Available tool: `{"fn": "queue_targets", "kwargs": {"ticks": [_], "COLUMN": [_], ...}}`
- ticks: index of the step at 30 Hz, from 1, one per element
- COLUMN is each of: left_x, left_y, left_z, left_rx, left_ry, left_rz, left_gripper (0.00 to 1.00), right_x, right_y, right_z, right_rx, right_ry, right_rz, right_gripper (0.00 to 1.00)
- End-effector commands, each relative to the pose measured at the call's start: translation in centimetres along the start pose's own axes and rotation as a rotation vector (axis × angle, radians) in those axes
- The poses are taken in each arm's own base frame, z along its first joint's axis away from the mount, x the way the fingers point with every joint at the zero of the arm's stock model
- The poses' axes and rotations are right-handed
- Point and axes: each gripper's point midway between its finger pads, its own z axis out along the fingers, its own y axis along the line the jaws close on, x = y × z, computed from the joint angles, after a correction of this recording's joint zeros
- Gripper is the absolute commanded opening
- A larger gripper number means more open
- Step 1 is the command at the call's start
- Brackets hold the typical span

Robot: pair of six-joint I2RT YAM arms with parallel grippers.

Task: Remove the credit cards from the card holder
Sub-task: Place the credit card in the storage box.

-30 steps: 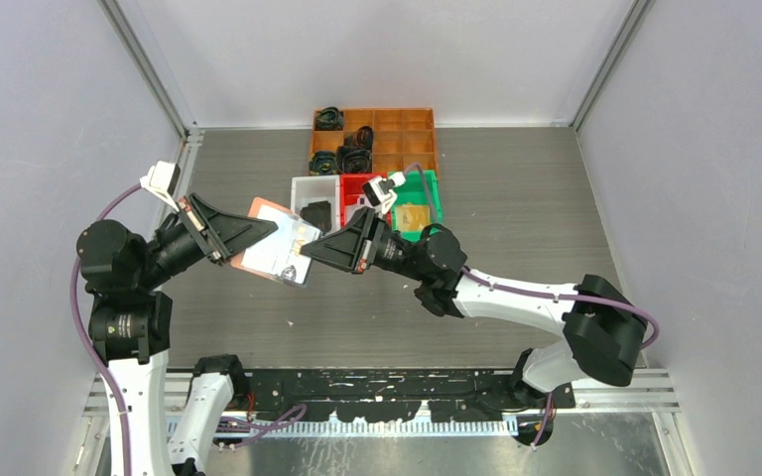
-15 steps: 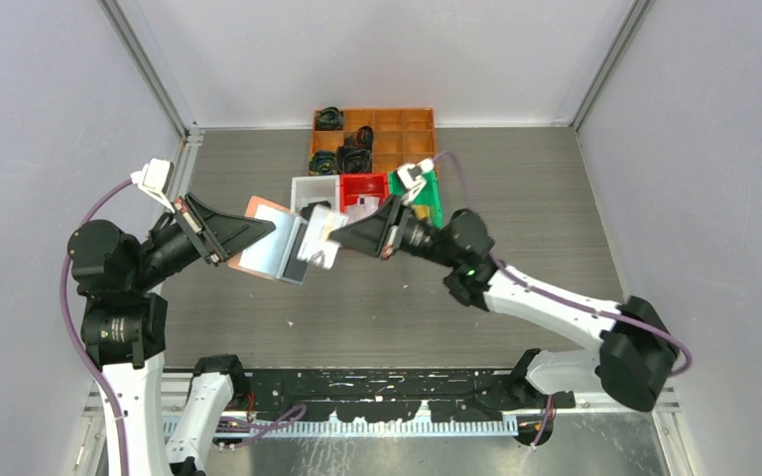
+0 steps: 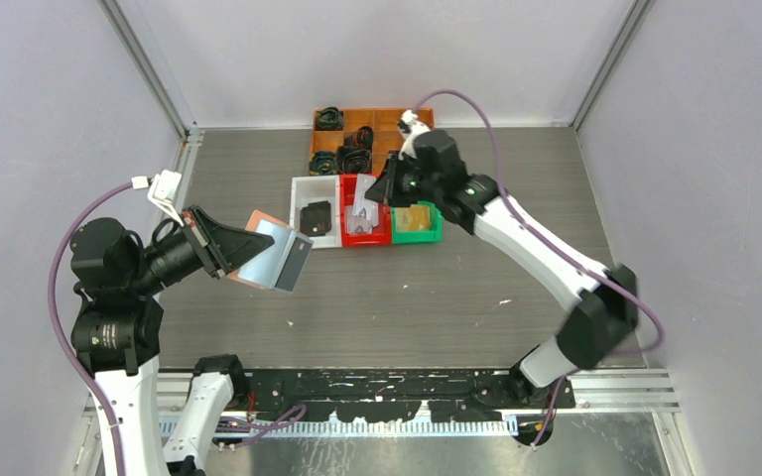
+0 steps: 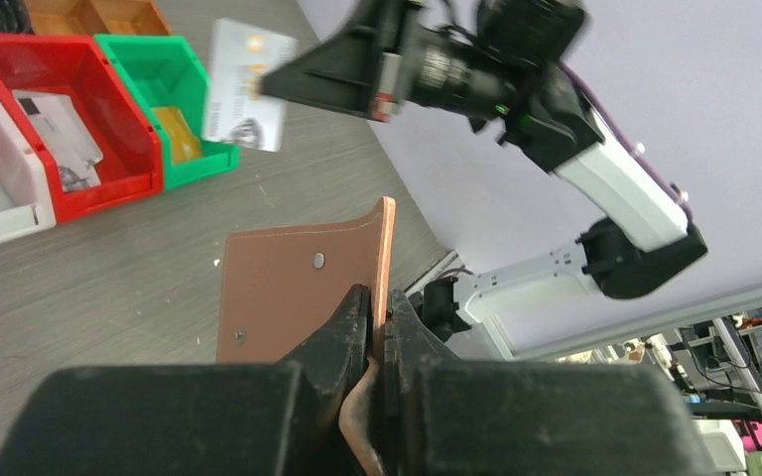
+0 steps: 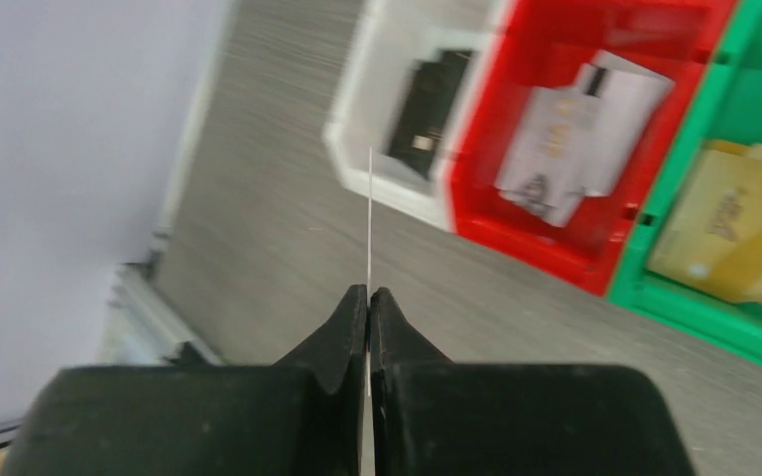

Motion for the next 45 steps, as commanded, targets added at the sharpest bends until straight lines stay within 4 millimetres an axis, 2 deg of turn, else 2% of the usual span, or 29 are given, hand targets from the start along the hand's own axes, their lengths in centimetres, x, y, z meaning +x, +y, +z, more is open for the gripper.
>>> {"fn": "queue_targets", "kwargs": {"ticks": [1,5,11,15,23,31,33,37,41,45], "left_x": [0.0,0.4,0.4,0.4,0.5,0.7,0.8,0.8,0.8,0.9], "left_y": [-1.4,-2.0,-2.8,-3.0,-3.1,-3.4,-3.5,-3.6,-3.6,-3.6], "left_z": [-0.5,-0.6,-0.8,-0.8,-0.8,-1.0,-1.1,-1.1,-1.1,-1.1], "left_rx": [0.047,0.076,0.105,0.109,0.122,0.136,0.139,0.143,0.145,0.147], "left_ry": [0.014,0.035,0.047,0.051,0.061,0.067,0.068,0.07,0.072,0.074], "left_rz": [0.058,0.053,0.058,0.054,0.056,0.068,0.071,0.072,0.074,0.072], "left_gripper": [0.0,0.0,0.01,0.01,0.0,0.0,0.0,0.0,0.0,0.0], "right_x": [0.2,0.5,1.0,1.9,3.2,4.8,4.7,3.4,0.5,-2.9], "right_y": [-5.3,-7.9,-9.9,-11.0,-11.4,-12.6,-12.9,-12.7,-10.5,-6.0], "right_z": [3.4,8.0,12.9,14.9,17.3,18.2,18.1,16.9,15.0,12.0], "right_rx": [0.203,0.259,0.274,0.277,0.213,0.224,0.245,0.279,0.26,0.165], "right_ry": [0.101,0.154,0.198,0.218,0.207,0.245,0.242,0.207,0.136,0.055], "right_rz": [-0.125,-0.131,-0.131,-0.122,-0.099,-0.085,-0.088,-0.105,-0.125,-0.153], "right_gripper": [0.0,0.01,0.01,0.01,0.04,0.06,0.13,0.35,0.47,0.52]}}
